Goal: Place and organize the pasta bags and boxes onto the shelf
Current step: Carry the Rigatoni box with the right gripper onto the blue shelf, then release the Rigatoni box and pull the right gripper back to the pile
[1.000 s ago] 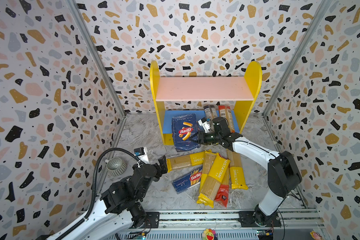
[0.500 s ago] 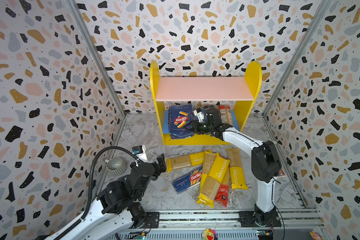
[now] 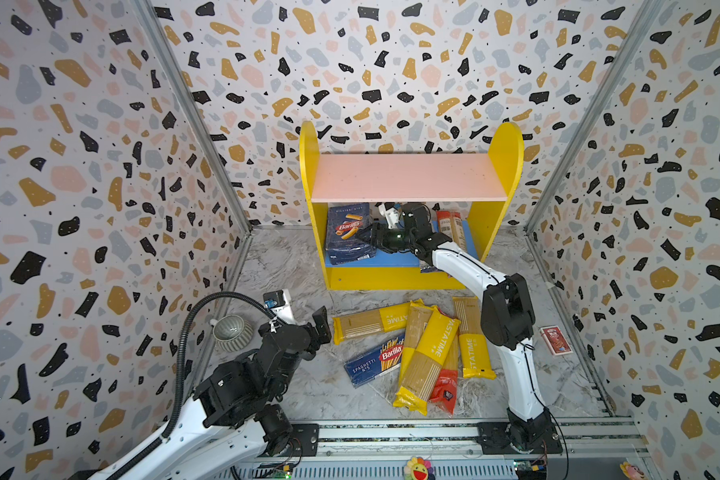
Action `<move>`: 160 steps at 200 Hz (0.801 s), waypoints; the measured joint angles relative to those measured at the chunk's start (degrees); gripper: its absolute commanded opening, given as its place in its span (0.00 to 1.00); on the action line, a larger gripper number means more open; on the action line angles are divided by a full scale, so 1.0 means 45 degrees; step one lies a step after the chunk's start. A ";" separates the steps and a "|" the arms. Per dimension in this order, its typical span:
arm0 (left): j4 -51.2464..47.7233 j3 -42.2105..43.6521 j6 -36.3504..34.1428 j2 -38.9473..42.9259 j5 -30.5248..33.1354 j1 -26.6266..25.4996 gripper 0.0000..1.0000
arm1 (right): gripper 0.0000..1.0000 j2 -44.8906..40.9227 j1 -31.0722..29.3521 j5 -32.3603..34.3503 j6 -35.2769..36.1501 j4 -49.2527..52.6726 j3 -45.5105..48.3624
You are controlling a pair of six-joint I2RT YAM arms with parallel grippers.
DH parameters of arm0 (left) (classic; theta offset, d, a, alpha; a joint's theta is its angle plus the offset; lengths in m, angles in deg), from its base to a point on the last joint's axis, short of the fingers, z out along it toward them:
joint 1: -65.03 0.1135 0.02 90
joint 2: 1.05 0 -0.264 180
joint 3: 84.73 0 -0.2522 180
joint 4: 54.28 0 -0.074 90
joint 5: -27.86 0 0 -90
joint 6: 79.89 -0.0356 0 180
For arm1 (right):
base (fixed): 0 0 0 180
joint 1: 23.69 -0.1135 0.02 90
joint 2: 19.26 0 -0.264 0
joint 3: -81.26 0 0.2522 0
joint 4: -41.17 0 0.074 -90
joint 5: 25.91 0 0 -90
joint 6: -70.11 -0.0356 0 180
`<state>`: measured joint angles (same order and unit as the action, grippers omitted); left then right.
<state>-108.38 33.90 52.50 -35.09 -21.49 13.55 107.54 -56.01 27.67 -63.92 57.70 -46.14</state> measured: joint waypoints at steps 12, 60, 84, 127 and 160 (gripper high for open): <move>-0.0058 0.0000 0.0000 0.0015 0.0049 0.0000 1.00 | 0.86 -0.0005 -0.0024 0.0005 0.0112 -0.0039 -0.0049; -0.0141 0.0000 0.0000 0.0063 0.0083 0.0000 1.00 | 0.90 -0.0442 -0.0039 0.0151 0.0481 -0.0039 0.1107; -0.0136 0.0000 0.0005 0.0063 0.0073 0.0000 0.99 | 0.91 -0.1141 0.0068 0.0277 0.0680 -0.0034 0.2084; -0.0126 0.0005 0.0005 0.0058 0.0034 0.0000 0.99 | 0.91 -0.2633 0.0272 0.0296 0.1122 0.0000 0.2871; -0.0063 0.0175 0.0010 0.0053 -0.0010 0.0000 0.99 | 0.91 -0.4231 0.0233 0.0335 0.1452 0.0058 0.4352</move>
<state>-108.66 34.69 52.54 -34.85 -21.54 13.55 88.50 -54.96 29.18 -57.38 57.96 -26.56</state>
